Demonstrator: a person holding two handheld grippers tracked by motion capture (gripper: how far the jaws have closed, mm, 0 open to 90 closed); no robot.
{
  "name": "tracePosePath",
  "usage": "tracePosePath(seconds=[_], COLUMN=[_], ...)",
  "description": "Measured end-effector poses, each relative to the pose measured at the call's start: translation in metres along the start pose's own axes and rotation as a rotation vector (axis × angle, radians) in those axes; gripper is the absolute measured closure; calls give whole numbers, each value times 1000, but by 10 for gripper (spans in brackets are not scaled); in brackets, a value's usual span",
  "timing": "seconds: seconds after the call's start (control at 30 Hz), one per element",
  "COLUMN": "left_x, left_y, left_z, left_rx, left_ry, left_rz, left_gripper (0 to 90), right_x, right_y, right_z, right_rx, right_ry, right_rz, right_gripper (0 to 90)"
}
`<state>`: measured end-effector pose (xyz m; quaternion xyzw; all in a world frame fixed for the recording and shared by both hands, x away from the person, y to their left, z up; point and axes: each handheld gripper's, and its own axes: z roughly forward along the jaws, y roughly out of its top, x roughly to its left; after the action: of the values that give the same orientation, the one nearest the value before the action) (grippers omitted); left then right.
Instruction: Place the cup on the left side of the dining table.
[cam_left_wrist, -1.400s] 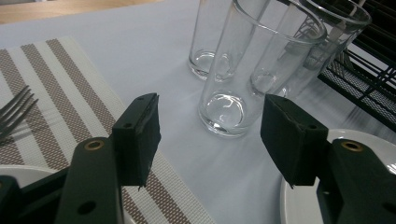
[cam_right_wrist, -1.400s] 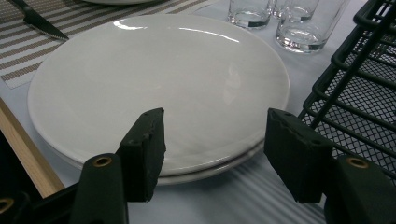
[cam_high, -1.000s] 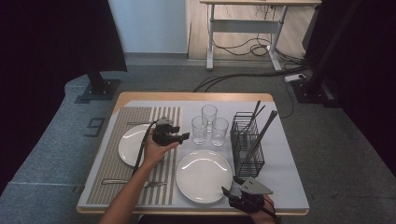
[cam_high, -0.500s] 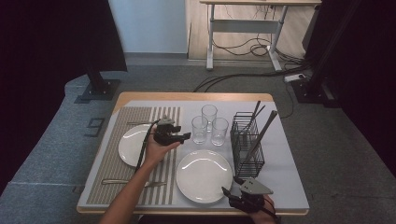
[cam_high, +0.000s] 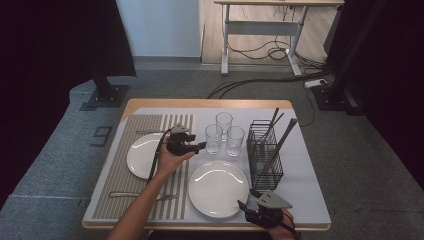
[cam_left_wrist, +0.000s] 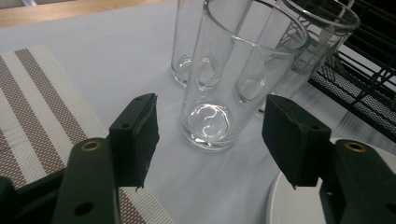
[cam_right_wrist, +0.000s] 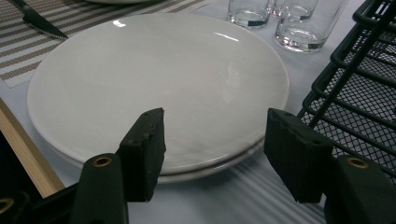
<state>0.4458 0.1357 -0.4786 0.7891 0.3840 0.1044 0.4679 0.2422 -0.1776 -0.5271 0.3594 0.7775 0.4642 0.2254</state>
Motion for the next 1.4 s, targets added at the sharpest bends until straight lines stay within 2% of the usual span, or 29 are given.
tracePosePath(seconds=[0.3, 0.63, 1.17, 1.4], left_x=[-4, -5, -14, -14], left_y=[6, 8, 12, 13], left_z=[5, 15, 25, 28], left_rx=[-4, 5, 1, 2], left_ry=[-6, -17, -41, -42], left_rz=[10, 3, 32, 34], left_gripper=[339, 315, 314, 312], right_x=[0, -1, -2, -2], right_y=[0, 0, -1, -1], right_z=[-1, -1, -1, -1], right_rx=[-1, -3, -1, 0], right_ry=[-3, -7, -8, -9], right_rz=[3, 2, 3, 3], right_gripper=[387, 387, 387, 387])
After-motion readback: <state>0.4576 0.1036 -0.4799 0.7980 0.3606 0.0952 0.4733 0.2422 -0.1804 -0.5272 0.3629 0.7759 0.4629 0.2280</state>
